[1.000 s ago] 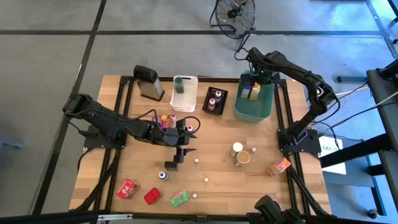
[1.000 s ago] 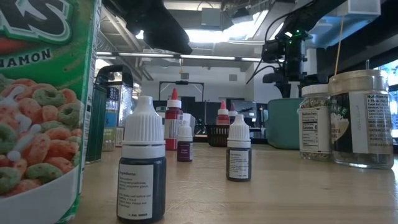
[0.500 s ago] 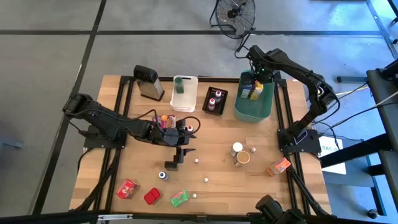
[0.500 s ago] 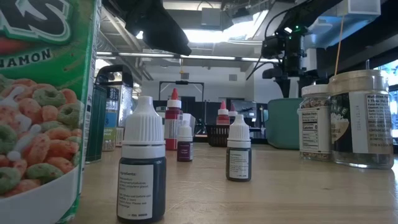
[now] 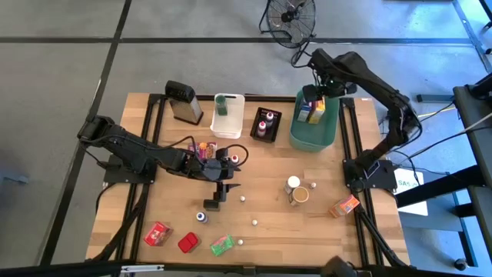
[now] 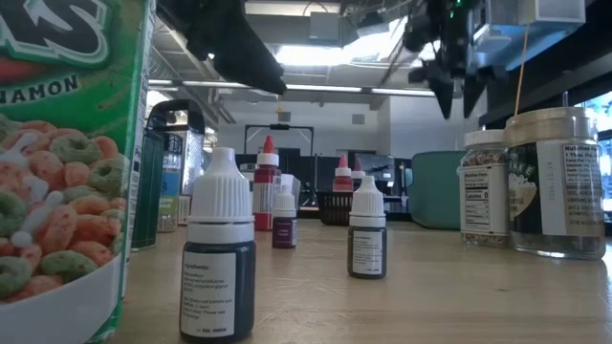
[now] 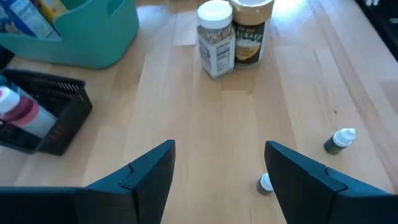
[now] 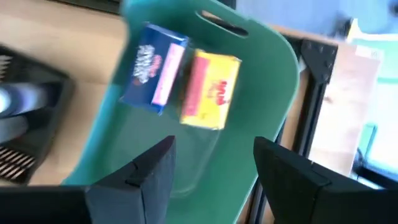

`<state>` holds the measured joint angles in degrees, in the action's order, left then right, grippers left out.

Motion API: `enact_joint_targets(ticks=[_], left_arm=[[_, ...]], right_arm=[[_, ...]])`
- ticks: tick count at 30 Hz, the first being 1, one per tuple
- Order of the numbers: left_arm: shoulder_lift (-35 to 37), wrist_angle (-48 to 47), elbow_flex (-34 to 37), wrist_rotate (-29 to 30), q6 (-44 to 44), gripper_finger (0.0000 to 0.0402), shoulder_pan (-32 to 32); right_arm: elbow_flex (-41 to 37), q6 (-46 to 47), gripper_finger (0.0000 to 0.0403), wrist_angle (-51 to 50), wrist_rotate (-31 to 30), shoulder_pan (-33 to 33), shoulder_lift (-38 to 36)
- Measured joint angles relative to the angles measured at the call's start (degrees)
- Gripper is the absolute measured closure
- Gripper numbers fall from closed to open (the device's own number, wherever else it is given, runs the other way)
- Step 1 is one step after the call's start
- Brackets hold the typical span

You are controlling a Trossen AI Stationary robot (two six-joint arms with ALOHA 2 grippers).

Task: Pick & Place Kitchen Items
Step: Put the small red food coloring bottle into the black bin

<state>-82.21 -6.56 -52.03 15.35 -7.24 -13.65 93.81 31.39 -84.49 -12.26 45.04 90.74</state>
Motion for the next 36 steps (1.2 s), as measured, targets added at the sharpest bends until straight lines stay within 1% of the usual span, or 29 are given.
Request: enact_joint_targets(ticks=[5,9,12,14,16,18,22,26,30,36], left_arm=[[0.0,1.5,0.0,-4.0,-1.2,0.016,-0.3],[0.0,1.5,0.0,-4.2,-1.2,0.0158,-0.6],[0.0,1.5,0.0,-4.2,-1.2,0.0158,-0.6],[0.0,1.5,0.0,-4.2,-1.2,0.0159,-0.6],[0.0,1.1,0.0,-4.2,-1.4,0.016,-0.6],[0.0,0.8,0.0,-4.2,-1.5,0.0159,-0.6],[0.0,0.3,0.0,-4.6,-1.6,0.0158,-0.6],[0.0,0.3,0.0,-5.7,-1.6,0.016,-0.6],[0.0,0.3,0.0,-6.0,-1.6,0.0159,-0.6],[0.0,-0.6,0.0,-6.0,-1.6,0.0159,-0.6]], right_arm=[[3.0,-4.9,0.0185,-0.7,0.1,-7.1,-4.7],[3.1,-7.3,0.0185,-1.1,0.5,-15.0,-8.9],[3.1,-9.2,0.0185,-3.4,0.5,-21.1,-11.5],[3.1,-9.3,0.0185,-5.5,0.5,-25.2,-12.6],[2.6,-9.4,0.0185,-5.3,0.6,-28.7,-13.7],[1.5,-9.8,0.0185,-5.8,2.3,-31.4,-14.7],[-0.2,-10.1,0.0185,-5.5,8.6,-35.9,-14.7],[-5.1,-9.3,0.0185,-5.5,8.8,-42.0,-14.8],[-12.2,-8.7,0.0185,-5.5,5.8,-47.7,-14.8],[-20.8,0.1,0.0185,-4.9,1.5,-56.5,-14.8]])
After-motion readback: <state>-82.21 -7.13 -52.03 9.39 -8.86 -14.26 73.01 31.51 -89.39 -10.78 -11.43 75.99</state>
